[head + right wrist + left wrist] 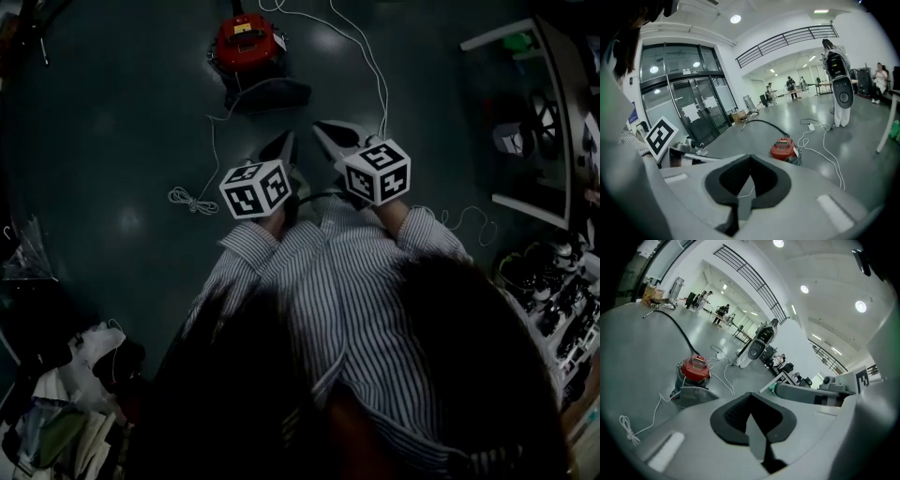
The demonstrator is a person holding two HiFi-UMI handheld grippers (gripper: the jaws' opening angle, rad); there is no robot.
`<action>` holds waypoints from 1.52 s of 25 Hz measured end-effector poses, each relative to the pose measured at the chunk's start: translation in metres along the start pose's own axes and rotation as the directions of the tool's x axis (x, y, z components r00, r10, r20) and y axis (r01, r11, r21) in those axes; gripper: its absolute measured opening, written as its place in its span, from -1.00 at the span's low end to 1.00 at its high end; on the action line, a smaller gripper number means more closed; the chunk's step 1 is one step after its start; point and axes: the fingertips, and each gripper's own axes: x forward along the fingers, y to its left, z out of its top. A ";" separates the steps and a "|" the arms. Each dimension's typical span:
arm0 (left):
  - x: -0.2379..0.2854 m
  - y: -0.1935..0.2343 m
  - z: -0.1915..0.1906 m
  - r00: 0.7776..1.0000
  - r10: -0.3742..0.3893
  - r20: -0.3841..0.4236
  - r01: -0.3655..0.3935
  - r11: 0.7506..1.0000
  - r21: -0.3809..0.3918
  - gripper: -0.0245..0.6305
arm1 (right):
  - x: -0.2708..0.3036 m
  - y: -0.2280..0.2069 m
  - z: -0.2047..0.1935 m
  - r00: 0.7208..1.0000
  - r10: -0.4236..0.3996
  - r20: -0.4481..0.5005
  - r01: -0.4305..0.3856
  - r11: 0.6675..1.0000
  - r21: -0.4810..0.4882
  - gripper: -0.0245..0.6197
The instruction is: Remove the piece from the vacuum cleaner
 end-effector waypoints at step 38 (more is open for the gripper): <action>0.194 0.186 -0.048 0.981 0.118 -0.151 -0.132 0.987 -0.089 -0.90 | 0.236 -0.175 -0.117 0.934 -0.049 -0.354 -0.028 0.978 -0.207 -0.92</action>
